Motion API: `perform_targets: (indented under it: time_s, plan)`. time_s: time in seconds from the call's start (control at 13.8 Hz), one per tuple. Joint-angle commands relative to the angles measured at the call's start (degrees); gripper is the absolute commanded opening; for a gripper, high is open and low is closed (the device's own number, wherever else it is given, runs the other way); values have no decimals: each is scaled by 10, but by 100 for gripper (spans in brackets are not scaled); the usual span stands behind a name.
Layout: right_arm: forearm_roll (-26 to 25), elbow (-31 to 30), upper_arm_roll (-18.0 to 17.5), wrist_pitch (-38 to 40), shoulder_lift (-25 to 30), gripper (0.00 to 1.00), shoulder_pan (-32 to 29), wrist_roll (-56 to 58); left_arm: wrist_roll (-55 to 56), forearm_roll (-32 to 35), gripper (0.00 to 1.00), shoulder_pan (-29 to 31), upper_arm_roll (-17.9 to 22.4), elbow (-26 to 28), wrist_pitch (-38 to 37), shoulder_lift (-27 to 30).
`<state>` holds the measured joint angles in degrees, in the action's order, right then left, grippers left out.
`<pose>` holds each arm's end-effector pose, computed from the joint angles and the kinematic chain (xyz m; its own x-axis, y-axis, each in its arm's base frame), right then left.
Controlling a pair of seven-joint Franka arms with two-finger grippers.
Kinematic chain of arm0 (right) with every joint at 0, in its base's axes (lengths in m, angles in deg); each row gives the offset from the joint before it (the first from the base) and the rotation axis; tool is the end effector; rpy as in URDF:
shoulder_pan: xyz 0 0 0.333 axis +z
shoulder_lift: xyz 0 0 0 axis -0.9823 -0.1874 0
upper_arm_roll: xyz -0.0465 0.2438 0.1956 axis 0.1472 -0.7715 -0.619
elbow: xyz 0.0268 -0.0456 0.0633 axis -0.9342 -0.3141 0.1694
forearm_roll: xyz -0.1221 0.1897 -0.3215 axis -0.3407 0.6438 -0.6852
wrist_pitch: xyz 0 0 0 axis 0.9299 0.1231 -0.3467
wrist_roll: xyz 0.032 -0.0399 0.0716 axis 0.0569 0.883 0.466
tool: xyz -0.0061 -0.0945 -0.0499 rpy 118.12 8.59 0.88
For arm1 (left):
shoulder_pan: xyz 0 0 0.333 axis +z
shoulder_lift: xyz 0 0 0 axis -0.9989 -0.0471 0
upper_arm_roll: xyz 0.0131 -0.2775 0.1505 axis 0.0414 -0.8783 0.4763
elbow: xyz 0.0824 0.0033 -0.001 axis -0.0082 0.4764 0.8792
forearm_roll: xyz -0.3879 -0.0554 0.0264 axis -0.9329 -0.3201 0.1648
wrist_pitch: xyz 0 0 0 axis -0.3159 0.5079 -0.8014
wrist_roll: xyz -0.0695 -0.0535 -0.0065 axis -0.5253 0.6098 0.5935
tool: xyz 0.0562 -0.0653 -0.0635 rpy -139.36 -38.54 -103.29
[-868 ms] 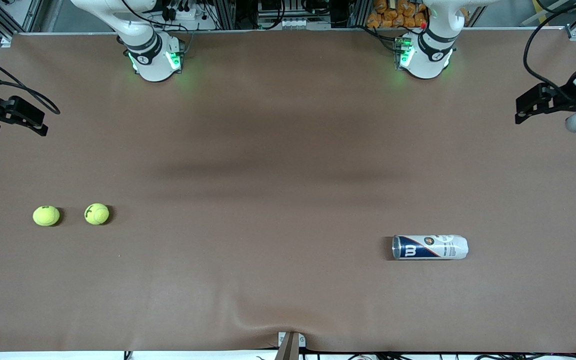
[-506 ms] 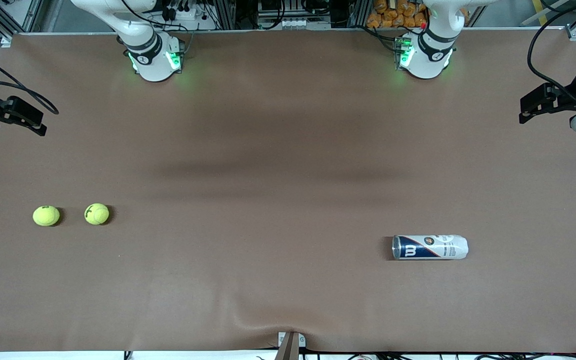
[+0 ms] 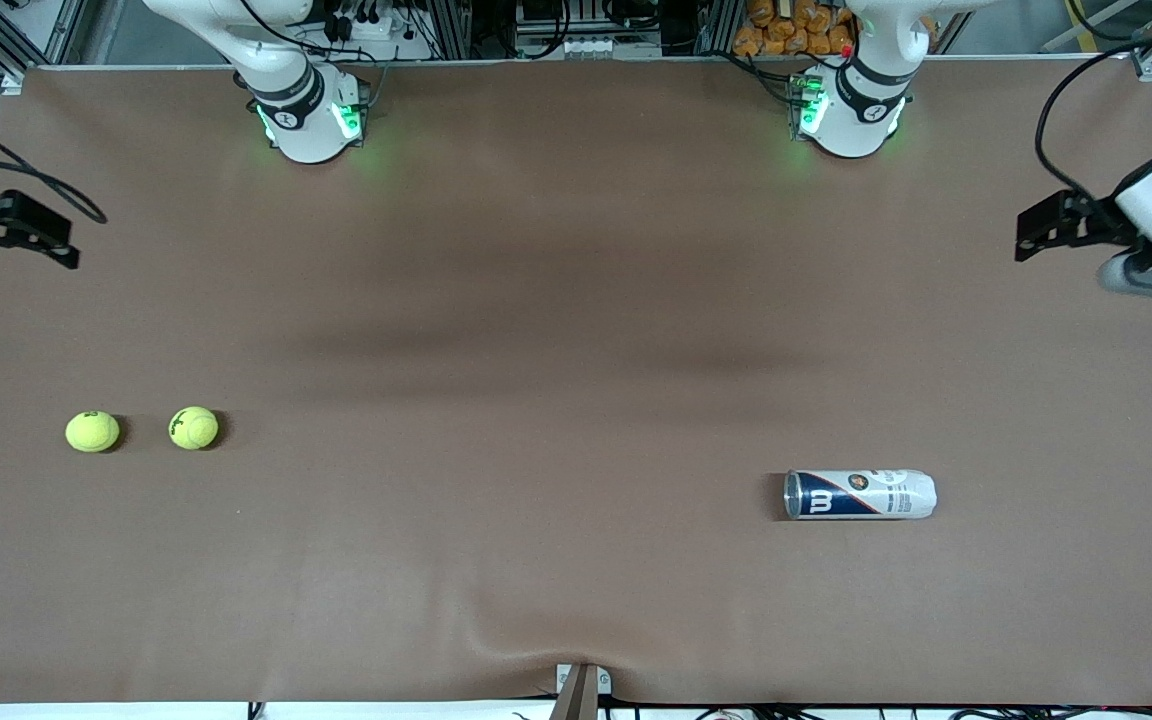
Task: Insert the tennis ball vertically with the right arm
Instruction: 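Reach the left gripper toward the Wilson can while the right gripper reaches the balls, then lower the left gripper onto the can while the right gripper descends on a ball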
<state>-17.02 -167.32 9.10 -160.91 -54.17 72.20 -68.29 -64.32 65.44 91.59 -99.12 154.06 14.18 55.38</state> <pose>0.5561 -0.0403 0.6383 0.9957 0.0787 -0.0493 0.0800 -0.9964 0.0263 0.5687 -0.0445 0.6105 0.9623 -0.2341 -0.1388 -0.2378 -0.9712 -0.0108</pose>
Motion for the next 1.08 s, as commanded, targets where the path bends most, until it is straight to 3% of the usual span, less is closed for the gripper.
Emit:
perform_targets:
  time_s: [0.0, 0.29, 1.01]
  plan:
    - [12, -24, -6, -31, -35, 100, -64, 37, -26, 24, 100, -6, -3, -6, 6, -50]
    - [11, -62, -5, -96, -68, 100, -79, 39, -112, 83, 100, -30, -3, -7, 71, -116]
    - [11, -283, -6, -393, -70, 100, -93, 39, -247, 257, 100, -107, -3, -7, 275, -306]
